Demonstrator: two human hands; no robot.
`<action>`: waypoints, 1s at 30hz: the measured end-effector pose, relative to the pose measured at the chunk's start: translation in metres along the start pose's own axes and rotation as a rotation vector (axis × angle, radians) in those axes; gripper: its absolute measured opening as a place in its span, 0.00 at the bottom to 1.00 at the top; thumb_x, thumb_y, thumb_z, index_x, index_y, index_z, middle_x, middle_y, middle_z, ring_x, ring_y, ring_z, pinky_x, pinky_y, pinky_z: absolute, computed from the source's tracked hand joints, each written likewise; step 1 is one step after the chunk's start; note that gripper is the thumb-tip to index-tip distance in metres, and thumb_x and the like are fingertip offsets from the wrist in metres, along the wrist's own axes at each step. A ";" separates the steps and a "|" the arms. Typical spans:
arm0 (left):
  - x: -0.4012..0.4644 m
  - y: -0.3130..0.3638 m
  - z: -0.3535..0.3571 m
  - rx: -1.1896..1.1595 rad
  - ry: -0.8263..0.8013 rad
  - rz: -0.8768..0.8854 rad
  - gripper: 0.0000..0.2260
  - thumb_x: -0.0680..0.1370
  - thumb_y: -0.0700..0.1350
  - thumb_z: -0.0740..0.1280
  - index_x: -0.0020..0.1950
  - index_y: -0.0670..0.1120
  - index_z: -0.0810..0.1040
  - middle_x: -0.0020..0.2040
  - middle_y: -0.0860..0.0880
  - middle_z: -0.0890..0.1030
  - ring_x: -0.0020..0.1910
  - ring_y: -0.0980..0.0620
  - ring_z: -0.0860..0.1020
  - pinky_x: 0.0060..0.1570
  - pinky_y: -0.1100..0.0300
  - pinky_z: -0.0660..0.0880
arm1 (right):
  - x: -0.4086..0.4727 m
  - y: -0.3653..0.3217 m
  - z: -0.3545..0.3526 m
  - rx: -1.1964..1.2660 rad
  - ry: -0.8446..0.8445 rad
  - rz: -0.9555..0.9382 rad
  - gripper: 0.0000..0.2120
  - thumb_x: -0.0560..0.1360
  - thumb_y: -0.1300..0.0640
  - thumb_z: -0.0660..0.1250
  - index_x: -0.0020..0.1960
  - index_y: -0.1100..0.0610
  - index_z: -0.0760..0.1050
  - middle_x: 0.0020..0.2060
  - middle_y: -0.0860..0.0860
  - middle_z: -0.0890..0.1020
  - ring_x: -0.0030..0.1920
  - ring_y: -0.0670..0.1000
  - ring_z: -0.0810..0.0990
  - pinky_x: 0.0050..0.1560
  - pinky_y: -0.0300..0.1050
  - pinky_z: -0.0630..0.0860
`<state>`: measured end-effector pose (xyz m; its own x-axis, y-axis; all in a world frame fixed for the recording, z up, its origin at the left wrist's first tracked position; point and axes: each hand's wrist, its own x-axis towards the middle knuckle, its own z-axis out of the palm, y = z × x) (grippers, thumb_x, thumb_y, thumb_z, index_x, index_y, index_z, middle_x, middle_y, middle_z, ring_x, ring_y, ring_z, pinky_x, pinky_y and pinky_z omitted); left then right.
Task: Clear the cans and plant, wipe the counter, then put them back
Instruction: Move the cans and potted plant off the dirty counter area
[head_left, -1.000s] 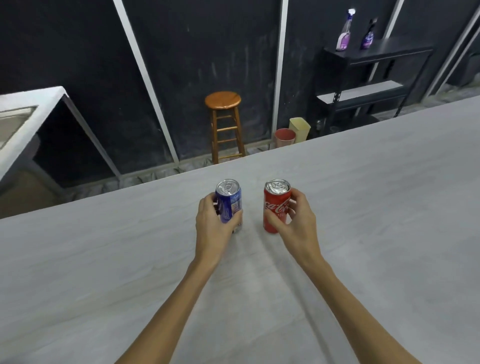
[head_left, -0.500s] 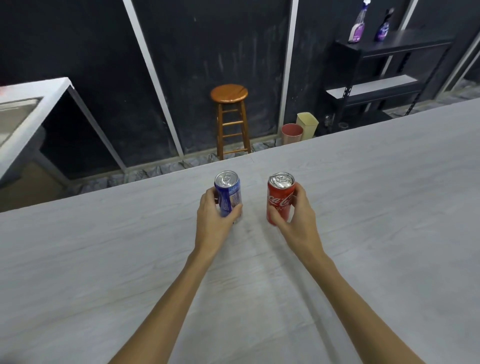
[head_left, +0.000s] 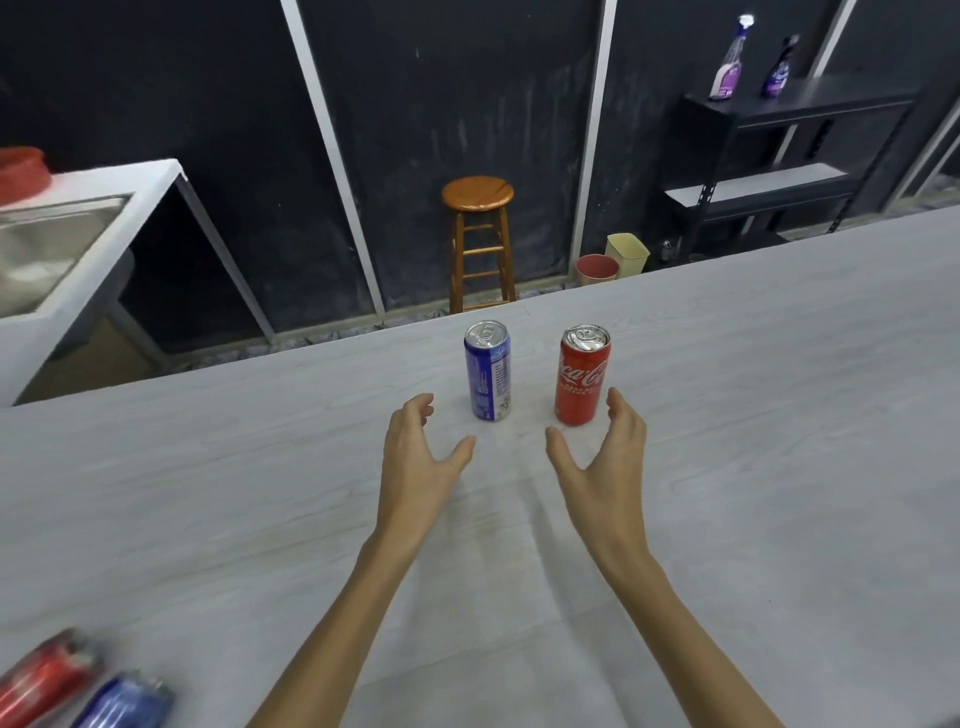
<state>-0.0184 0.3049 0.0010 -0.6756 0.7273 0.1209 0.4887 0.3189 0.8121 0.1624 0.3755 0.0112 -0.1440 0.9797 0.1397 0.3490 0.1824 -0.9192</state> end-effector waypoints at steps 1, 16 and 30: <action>-0.007 -0.002 -0.008 0.002 -0.001 0.003 0.31 0.76 0.51 0.77 0.74 0.52 0.67 0.69 0.52 0.73 0.68 0.55 0.72 0.60 0.63 0.68 | -0.013 -0.004 0.002 0.006 -0.016 0.002 0.37 0.80 0.52 0.73 0.82 0.53 0.57 0.77 0.49 0.64 0.76 0.47 0.66 0.71 0.41 0.65; -0.092 -0.067 -0.182 0.039 -0.016 0.080 0.27 0.77 0.53 0.74 0.74 0.51 0.69 0.65 0.55 0.73 0.67 0.55 0.70 0.58 0.64 0.65 | -0.199 -0.086 0.084 -0.030 -0.231 0.016 0.37 0.80 0.45 0.71 0.82 0.49 0.57 0.72 0.45 0.69 0.71 0.44 0.70 0.68 0.42 0.70; -0.122 -0.172 -0.328 0.211 -0.094 -0.026 0.27 0.78 0.54 0.72 0.75 0.48 0.70 0.71 0.47 0.72 0.71 0.49 0.70 0.61 0.59 0.67 | -0.331 -0.117 0.180 -0.089 -0.347 0.106 0.37 0.79 0.39 0.68 0.82 0.47 0.58 0.71 0.46 0.71 0.66 0.45 0.74 0.59 0.40 0.71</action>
<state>-0.2014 -0.0379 0.0336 -0.6402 0.7672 0.0399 0.5827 0.4511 0.6759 0.0028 0.0154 0.0060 -0.4023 0.9098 -0.1017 0.4556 0.1026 -0.8843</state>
